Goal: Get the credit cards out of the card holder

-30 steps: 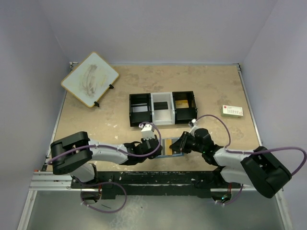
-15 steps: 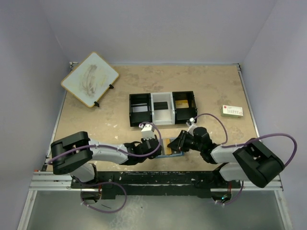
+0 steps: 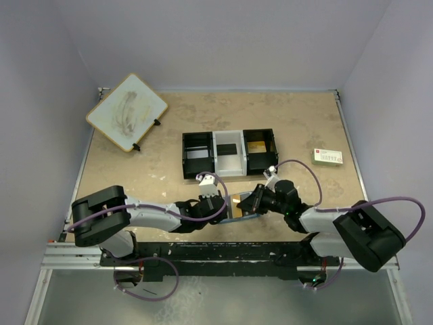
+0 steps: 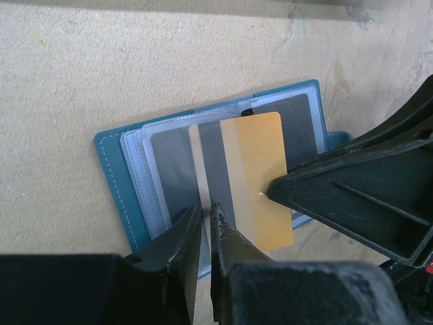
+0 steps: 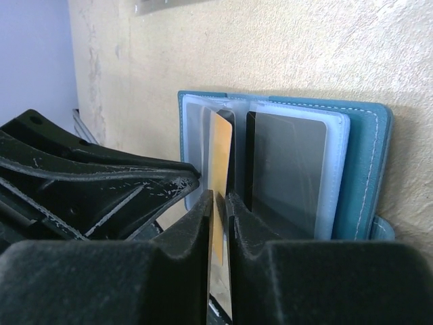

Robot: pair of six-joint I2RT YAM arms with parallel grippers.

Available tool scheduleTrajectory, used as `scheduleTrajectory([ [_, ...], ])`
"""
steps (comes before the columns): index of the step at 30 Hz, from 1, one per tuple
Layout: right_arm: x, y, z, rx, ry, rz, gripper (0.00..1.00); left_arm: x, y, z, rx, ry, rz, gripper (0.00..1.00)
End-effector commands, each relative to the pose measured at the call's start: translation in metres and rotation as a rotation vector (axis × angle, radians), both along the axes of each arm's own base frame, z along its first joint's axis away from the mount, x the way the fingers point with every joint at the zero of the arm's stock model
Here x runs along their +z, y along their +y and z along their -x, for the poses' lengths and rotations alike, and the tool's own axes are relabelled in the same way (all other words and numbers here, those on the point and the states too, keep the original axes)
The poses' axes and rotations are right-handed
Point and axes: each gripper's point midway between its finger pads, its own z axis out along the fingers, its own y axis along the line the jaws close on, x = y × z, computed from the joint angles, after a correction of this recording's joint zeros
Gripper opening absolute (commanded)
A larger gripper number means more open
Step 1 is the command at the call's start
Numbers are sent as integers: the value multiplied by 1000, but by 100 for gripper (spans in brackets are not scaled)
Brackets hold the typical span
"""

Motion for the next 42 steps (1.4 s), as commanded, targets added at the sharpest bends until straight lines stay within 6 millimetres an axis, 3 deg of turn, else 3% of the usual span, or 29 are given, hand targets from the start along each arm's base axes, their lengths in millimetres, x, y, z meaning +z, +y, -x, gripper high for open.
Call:
scheduleTrajectory([
  [1, 14, 4, -9, 16, -94, -5, 17, -21, 14, 6, -4, 36, -96, 8],
  [8, 18, 14, -4, 92, -117, -37, 22, -21, 10, 6, -11, 38, -102, 8],
  [16, 16, 21, -1, 139, -114, -65, 20, -22, 10, 6, -11, 41, -104, 7],
  [18, 16, 21, 0, 146, -107, -68, 15, -22, 11, 6, -9, 41, -106, 7],
  [20, 13, 19, 3, 140, -81, -62, 9, -22, 13, 6, -5, 40, -108, 7],
  [23, 10, 6, -8, 45, -83, 13, 2, -20, 20, 5, 10, 32, -130, 7],
  [27, 18, -21, -24, -73, -132, 174, 0, -18, 34, 3, 35, 16, -174, 7],
  [31, 44, -49, -34, -181, -211, 275, 0, -15, 45, -1, 58, -4, -218, 7],
  [35, 91, -69, -44, -267, -355, 305, 0, -1, 44, -4, 50, -35, -201, 8],
  [40, 172, -95, -76, -409, -668, 373, 0, 33, 41, -11, 40, -85, -171, 27],
  [42, 192, -97, -89, -379, -788, 479, 0, 45, 43, -15, 36, -95, -167, 35],
])
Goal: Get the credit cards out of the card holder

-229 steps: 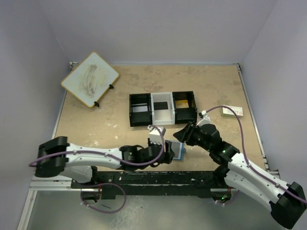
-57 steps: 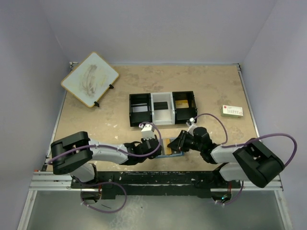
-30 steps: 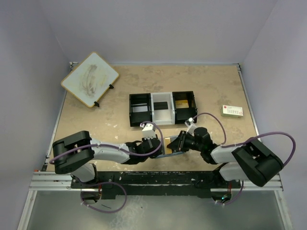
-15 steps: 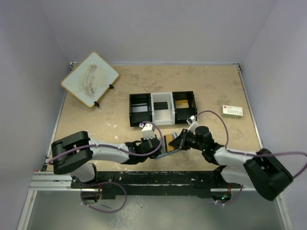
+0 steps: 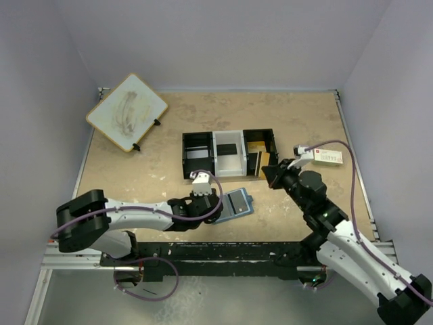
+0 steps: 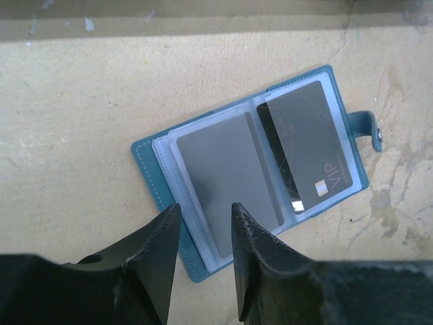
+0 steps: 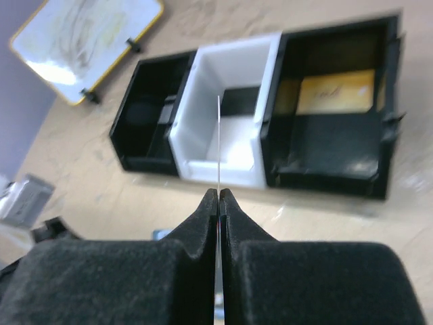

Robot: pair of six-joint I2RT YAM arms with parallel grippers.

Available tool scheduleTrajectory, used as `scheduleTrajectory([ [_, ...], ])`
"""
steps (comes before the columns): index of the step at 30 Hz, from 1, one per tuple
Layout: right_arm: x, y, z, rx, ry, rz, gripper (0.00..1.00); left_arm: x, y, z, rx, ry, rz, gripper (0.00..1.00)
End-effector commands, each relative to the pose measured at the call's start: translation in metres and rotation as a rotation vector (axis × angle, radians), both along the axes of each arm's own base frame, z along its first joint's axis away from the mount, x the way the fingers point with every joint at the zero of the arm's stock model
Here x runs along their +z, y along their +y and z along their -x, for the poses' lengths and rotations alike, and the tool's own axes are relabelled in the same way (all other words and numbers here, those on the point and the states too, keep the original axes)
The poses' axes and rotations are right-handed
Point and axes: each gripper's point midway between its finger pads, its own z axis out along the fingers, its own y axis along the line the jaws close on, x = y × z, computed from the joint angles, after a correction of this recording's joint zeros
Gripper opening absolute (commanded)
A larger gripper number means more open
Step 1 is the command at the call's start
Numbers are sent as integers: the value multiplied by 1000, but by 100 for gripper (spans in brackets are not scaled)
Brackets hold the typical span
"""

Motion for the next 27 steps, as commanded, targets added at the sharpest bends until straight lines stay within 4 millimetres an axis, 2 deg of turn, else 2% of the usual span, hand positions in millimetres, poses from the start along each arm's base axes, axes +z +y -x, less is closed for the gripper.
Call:
scheduleTrajectory([
  [1, 52, -26, -39, -110, -208, 275, 0, 39, 4, -15, 2, -65, 0, 36],
  [2, 57, -28, -50, -138, -172, 318, 0, 43, 9, -18, 11, -69, -3, 36],
  [3, 52, -27, -59, -133, -128, 368, 0, 47, 14, -21, 24, -72, -3, 37],
  [7, 19, -12, -86, -84, 14, 435, 0, 53, 35, -31, 60, -52, 3, 40],
  [11, 0, -8, -99, -100, 85, 457, 0, 57, 61, -39, 117, -33, 23, 45],
  [18, -39, 3, -106, -57, 210, 499, 0, 67, 101, -48, 219, -31, 30, 65],
  [24, -46, 24, -118, 8, 230, 479, 0, 63, 130, -54, 301, -5, -24, 70],
  [27, -40, 36, -129, 37, 226, 467, 0, 62, 142, -56, 339, 2, -46, 70],
])
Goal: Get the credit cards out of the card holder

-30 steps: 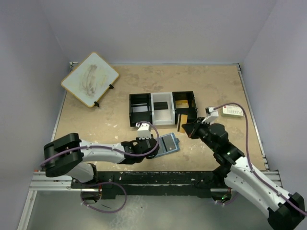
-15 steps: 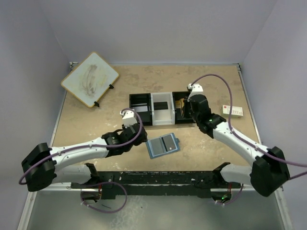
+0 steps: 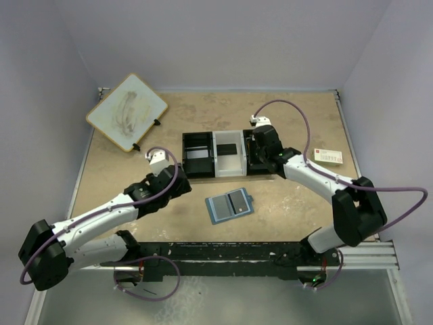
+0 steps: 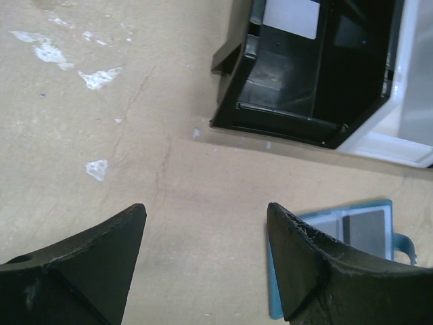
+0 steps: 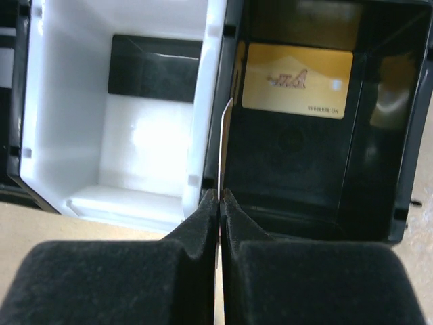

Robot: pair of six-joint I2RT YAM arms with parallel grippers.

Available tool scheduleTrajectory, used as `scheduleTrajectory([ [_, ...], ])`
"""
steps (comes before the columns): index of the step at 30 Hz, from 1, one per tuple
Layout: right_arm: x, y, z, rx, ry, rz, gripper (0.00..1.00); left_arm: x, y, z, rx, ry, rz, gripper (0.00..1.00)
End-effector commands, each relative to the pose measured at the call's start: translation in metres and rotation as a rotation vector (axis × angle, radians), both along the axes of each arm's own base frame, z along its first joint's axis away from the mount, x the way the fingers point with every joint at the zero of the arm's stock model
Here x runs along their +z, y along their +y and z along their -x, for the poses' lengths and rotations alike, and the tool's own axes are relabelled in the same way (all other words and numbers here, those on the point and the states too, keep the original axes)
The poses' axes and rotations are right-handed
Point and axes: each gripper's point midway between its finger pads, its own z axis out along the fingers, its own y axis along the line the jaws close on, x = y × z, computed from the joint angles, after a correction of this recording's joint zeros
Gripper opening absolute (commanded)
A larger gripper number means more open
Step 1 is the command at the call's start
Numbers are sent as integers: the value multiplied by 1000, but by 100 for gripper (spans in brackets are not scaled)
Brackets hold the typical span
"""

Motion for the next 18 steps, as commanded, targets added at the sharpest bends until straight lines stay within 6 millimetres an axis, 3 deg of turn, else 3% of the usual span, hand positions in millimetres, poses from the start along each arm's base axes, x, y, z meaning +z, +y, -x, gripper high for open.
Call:
scheduleTrajectory([
  [1, 29, 25, -24, 47, -50, -67, 0, 2, 17, -2, 32, 7, -43, 70],
  [12, 34, 62, -40, 145, -7, -149, 0, 2, 34, -8, 87, 25, -84, 70],
  [18, 35, 63, -40, 169, -4, -136, 0, -2, 15, -24, 40, 29, -14, 65],
])
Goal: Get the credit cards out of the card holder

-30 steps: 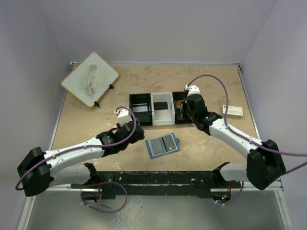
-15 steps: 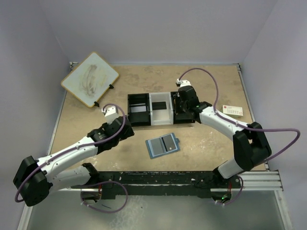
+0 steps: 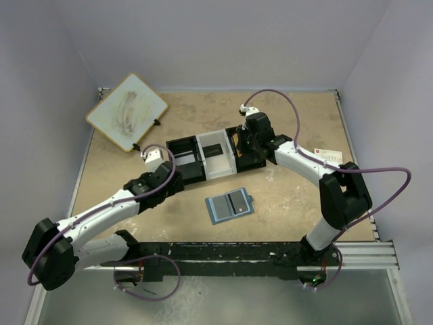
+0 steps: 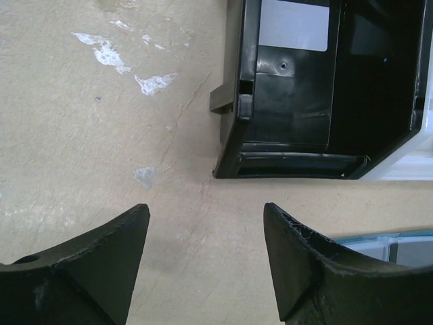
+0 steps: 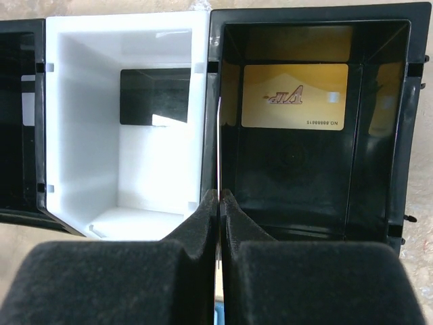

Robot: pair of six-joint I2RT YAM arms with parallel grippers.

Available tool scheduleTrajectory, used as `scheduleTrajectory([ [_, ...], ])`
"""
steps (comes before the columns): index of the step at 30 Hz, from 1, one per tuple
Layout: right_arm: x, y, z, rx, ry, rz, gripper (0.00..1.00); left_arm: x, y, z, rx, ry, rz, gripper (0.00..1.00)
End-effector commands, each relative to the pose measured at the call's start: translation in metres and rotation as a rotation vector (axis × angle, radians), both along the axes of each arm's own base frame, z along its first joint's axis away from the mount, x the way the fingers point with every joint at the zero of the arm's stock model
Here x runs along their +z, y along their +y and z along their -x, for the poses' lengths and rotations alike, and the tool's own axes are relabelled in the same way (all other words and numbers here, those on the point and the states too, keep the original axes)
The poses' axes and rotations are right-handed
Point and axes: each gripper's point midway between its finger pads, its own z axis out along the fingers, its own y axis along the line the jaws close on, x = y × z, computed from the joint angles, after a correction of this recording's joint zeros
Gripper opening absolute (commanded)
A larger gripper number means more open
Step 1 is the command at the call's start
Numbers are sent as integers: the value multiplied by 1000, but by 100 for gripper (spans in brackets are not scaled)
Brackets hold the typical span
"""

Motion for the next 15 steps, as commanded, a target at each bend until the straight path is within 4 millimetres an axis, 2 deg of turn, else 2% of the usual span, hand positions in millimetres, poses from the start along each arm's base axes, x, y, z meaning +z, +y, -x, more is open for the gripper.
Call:
scheduleTrajectory([
  [1, 23, 5, -5, 33, -46, -10, 0, 17, -29, -25, -64, -55, 100, 64],
  [4, 24, -12, -9, 0, -69, 50, 0, 21, -57, -29, -143, -53, 199, 58],
  [6, 27, -23, -13, -13, -79, 68, 0, 21, -67, -26, -172, -39, 241, 57],
  [11, 45, -45, -26, -10, -166, 122, 0, 12, -67, -17, -185, 1, 249, 52],
  [15, 61, -45, -34, 96, -300, 181, 0, 1, -64, -23, -170, 26, 196, 49],
])
